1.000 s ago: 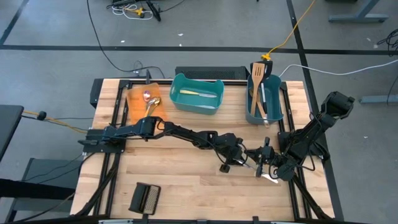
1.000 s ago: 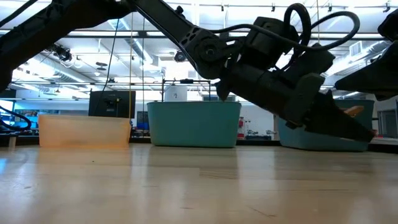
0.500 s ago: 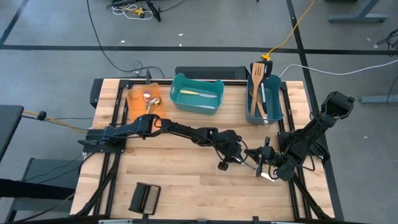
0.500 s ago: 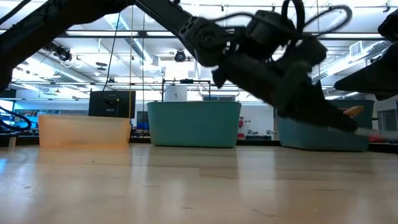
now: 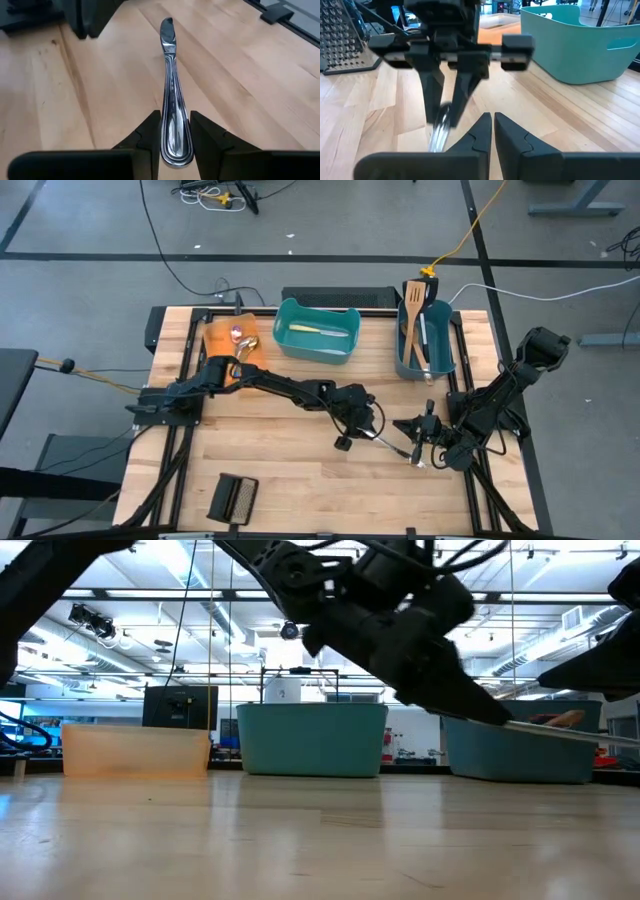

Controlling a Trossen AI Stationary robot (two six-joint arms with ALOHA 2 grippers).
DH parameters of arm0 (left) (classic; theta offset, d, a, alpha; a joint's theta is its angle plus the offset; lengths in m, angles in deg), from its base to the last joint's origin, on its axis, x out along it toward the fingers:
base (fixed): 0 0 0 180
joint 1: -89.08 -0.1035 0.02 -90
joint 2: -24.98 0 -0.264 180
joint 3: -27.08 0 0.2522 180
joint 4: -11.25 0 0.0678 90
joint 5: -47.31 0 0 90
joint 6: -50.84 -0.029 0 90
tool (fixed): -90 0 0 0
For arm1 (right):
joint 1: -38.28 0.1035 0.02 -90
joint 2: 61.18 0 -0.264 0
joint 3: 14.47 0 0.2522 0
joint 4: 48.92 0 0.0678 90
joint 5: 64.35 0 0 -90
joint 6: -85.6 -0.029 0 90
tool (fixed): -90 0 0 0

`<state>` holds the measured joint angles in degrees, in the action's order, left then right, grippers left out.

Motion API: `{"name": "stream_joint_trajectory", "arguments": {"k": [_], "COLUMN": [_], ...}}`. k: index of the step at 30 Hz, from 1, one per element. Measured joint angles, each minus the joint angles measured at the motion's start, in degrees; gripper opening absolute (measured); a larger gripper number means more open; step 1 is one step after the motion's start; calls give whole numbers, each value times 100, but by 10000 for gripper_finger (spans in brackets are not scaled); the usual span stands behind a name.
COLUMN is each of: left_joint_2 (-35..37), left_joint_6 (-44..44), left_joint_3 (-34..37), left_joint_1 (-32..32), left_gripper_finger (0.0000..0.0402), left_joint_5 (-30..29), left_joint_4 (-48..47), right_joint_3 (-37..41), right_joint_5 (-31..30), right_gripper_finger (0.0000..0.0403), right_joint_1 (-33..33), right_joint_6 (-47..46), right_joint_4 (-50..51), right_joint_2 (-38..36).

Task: Pick & Place Kitchen Items
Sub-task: Put the silver knife into the green bin

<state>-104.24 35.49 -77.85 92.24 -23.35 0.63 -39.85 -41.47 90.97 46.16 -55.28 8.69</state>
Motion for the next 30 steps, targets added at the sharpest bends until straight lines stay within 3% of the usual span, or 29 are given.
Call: {"name": "stream_joint_trajectory", "arguments": {"k": [21, 30], "left_joint_2": [2671, 3724], "left_joint_6": [316, 382], "left_joint_3": [2886, 3804], "left_joint_1": [-404, -567], "left_gripper_finger": [88, 88], "left_joint_5": [-196, -860], "left_joint_4": [-14, 50], "right_joint_3": [2, 2], "right_joint_5": [-139, -109], "right_gripper_finger": [32, 32], "right_joint_1": [1, 0], "right_joint_6": [-59, -319], "right_joint_4": [13, 39], "right_joint_2": [0, 2]}}
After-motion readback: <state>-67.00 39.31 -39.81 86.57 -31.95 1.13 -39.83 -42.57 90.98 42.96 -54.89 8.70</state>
